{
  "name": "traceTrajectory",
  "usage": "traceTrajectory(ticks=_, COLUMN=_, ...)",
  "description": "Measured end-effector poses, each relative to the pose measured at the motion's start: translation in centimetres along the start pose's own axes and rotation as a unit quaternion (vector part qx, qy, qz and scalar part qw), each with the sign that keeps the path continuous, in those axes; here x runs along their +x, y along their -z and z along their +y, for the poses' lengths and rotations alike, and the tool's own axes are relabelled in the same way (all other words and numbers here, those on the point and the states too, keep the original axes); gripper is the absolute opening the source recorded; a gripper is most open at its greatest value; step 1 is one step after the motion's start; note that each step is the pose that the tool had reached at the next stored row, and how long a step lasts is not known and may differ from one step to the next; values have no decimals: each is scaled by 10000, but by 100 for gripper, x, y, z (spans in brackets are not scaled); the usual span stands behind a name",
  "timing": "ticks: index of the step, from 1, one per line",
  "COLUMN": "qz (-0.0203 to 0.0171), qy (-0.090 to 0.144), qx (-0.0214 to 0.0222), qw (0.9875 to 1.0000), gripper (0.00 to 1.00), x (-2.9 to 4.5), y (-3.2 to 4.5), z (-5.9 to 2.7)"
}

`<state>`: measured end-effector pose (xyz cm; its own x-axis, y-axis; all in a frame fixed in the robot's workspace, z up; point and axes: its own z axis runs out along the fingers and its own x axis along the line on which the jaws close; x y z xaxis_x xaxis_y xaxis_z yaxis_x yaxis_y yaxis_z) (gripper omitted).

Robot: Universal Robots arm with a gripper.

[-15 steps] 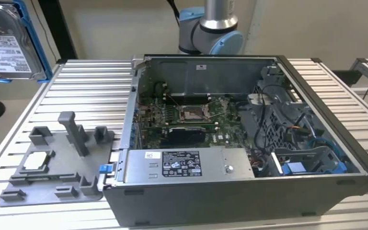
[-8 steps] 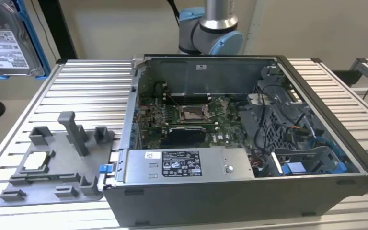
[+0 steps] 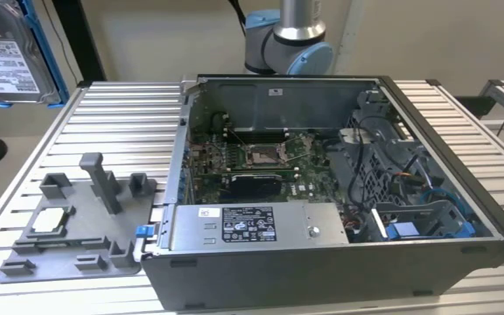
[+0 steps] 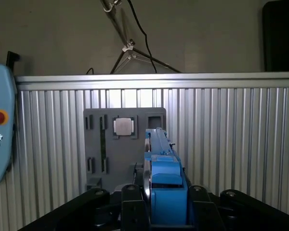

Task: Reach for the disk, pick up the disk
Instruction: 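Pick up the disk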

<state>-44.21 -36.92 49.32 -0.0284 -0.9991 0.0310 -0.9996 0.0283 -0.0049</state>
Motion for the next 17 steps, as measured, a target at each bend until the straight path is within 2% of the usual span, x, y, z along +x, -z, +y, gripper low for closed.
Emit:
traceTrajectory(ticks=9, qz=0, qy=0, qx=0, qw=10000, gripper=0, x=-1, y=0, z=-24)
traceTrajectory(ticks=17, qz=0, qy=0, qx=0, qw=10000, gripper=0, x=-4, y=0, z=-132)
